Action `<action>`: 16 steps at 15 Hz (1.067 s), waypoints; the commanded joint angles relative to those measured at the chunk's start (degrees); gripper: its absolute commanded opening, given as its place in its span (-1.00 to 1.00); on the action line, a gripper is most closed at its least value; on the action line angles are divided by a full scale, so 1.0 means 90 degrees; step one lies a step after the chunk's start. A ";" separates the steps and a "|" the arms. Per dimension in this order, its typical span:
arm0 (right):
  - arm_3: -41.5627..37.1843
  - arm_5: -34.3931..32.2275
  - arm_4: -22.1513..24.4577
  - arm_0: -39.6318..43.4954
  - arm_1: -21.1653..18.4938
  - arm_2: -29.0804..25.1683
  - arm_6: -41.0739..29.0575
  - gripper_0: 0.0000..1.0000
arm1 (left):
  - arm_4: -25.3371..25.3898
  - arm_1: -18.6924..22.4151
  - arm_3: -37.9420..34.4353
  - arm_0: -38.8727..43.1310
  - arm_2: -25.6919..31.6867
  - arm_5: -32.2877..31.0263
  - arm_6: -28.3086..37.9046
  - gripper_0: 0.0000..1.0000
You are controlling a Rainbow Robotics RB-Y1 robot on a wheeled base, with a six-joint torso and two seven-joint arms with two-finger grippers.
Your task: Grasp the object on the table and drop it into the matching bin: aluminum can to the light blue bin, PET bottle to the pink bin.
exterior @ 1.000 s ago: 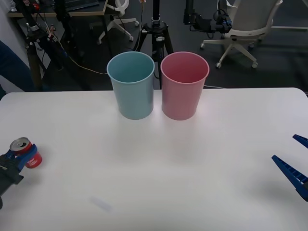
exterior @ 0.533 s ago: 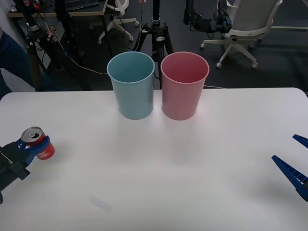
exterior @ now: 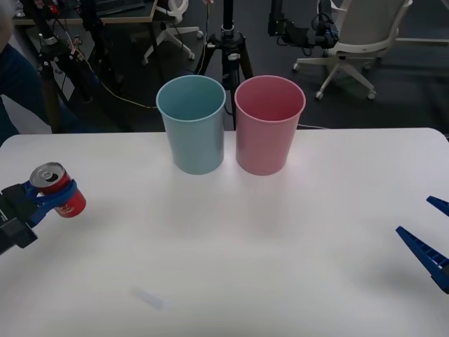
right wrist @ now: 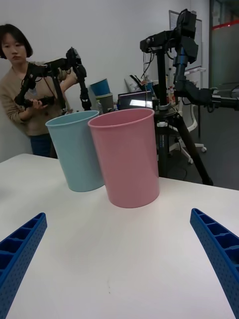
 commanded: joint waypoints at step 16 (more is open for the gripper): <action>0.0000 0.0000 0.0000 0.0000 0.0000 0.0000 0.0000 1.00 | 0.1578 0.2739 0.0156 -0.4377 -0.3170 0.2172 0.1610 -1.00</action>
